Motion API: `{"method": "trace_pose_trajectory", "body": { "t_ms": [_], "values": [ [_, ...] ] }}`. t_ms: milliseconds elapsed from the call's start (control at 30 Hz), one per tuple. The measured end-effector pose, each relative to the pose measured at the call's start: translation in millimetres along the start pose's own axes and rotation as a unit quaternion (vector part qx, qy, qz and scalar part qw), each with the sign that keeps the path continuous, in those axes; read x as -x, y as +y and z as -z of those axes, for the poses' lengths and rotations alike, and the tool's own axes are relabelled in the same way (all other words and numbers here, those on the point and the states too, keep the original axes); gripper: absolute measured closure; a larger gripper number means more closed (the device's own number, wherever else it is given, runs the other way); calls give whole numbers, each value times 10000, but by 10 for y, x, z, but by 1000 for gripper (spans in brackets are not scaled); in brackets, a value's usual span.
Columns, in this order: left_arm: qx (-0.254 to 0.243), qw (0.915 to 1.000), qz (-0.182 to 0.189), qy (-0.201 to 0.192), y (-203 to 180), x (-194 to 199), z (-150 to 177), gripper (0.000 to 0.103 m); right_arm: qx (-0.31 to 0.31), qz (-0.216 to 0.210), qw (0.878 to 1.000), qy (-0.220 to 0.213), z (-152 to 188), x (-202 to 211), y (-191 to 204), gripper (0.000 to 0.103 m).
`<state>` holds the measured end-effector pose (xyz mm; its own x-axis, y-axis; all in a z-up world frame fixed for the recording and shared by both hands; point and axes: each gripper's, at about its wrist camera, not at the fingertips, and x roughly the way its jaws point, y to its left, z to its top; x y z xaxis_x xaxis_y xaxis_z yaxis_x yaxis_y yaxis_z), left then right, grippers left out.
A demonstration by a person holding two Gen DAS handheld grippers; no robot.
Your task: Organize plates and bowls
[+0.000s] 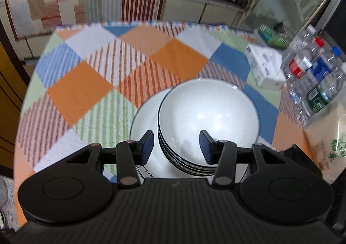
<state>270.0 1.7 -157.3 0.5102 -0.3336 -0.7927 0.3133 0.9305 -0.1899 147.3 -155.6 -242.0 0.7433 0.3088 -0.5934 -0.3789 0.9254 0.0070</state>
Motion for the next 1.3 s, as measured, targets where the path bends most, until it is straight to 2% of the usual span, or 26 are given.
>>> {"method": "trace_pose_trajectory", "body": {
  "t_ms": [167,267,400,500,633,800,867,933,1133,1300],
  "values": [
    [-153,9992,-85,-369,-83,441,129,54,-388,205,9987,-242,-29,310,-96,4],
    [-202,9985,-116,-501,-163,645,170,54,-703,563,9955,-297,-108,466,-154,3],
    [-222,9970,-310,-669,-295,876,202,53,-1500,1362,9778,-526,-288,659,-300,0],
    [-209,9954,-429,-833,-362,1092,254,49,-1782,1481,9715,-499,-450,789,-416,0],
    [-133,9933,-600,-976,-386,1376,375,38,-1882,1537,9688,-498,-612,1116,-447,0],
    [28,9916,-761,-1042,-346,1626,575,27,-2022,1644,9653,-138,-698,1469,-329,0],
    [15,9904,-871,-1074,-336,1688,664,18,-1968,1635,9667,-26,-694,1555,-239,0],
    [6,9887,-1019,-1102,-333,1741,756,14,-1874,1676,9679,28,-684,1636,-140,0],
    [143,9869,-1158,-1114,-300,1850,987,13,-1615,1813,9695,345,-673,1789,128,0],
    [11,9857,-1265,-1114,-341,1892,1090,13,-1462,1809,9715,463,-666,1898,257,0]
  ]
}}
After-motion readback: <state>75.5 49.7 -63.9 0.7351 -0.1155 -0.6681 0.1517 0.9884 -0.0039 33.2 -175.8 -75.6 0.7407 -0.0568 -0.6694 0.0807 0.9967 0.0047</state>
